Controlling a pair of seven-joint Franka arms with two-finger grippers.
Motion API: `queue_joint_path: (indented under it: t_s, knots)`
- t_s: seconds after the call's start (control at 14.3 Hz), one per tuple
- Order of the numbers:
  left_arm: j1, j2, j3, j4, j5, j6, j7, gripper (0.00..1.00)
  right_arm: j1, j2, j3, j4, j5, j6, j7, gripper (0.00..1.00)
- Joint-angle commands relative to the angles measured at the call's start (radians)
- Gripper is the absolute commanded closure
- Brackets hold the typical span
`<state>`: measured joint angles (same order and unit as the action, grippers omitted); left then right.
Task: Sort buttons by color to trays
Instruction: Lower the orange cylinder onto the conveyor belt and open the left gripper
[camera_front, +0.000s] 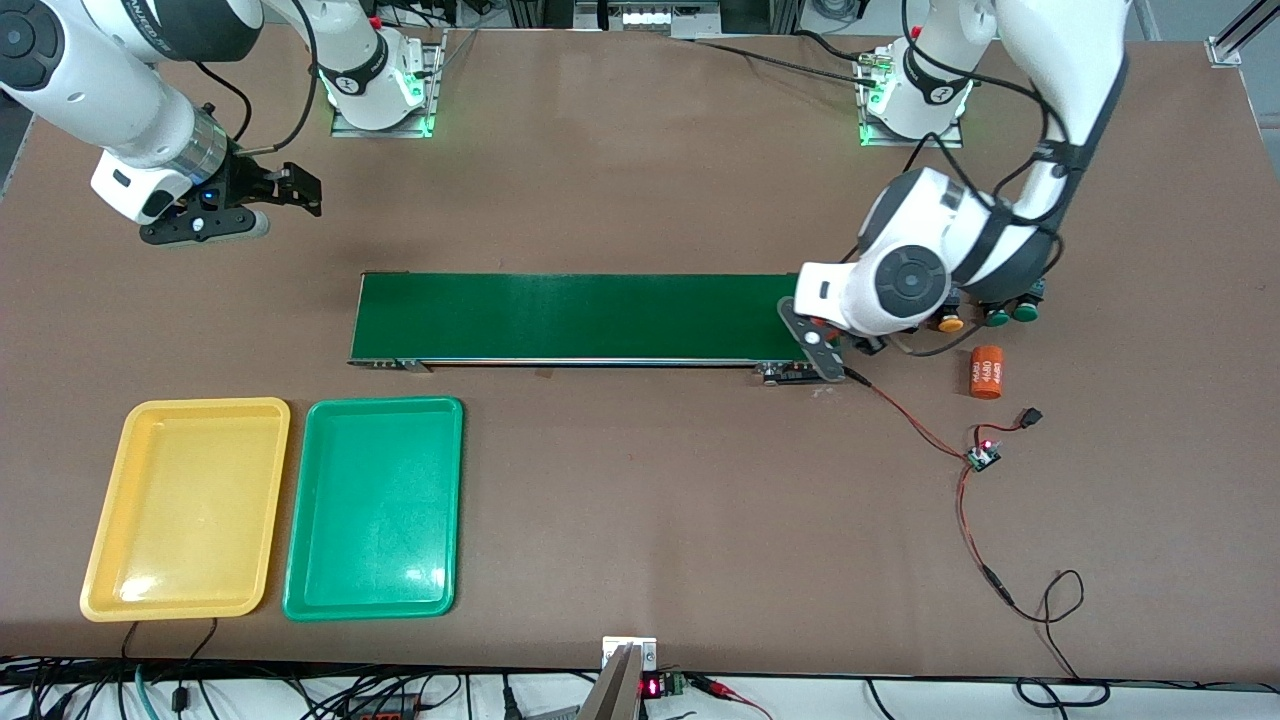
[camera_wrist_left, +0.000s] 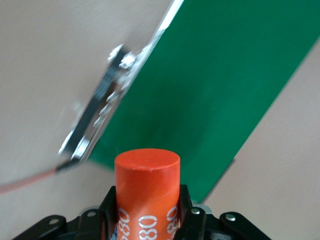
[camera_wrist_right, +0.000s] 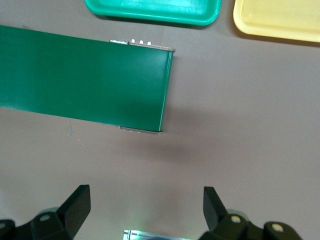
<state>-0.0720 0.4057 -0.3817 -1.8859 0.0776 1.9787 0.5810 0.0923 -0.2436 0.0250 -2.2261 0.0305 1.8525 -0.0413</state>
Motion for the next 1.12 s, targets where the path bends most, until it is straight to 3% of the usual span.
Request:
queue_joint_path:
  t_s: [0.0,0.21,0.28,0.42,0.7,1.05]
  knots:
    - [-0.034,0.019,-0.011,-0.010,0.042,0.049,0.182,0.86,0.003,-0.022,0.000,-0.020,0.009,0.049,0.008,0.00]
    - [-0.061,0.021,-0.011,-0.074,0.070,0.176,0.241,0.85,-0.002,-0.019,-0.002,-0.020,0.009,0.086,0.009,0.00]
    - [-0.065,0.025,-0.011,-0.075,0.070,0.183,0.247,0.81,-0.003,-0.016,-0.002,-0.020,0.009,0.091,0.009,0.00]
    - [-0.071,0.030,-0.011,-0.071,0.082,0.183,0.247,0.01,0.000,-0.010,-0.002,-0.020,0.009,0.102,0.009,0.00]
    - [-0.031,-0.008,-0.011,-0.050,0.077,0.137,0.231,0.00,0.000,0.000,-0.002,-0.018,0.009,0.102,0.009,0.00]
    - [0.156,0.002,-0.003,0.080,0.067,0.056,0.130,0.00,0.000,0.006,-0.002,-0.018,0.009,0.109,0.009,0.00]
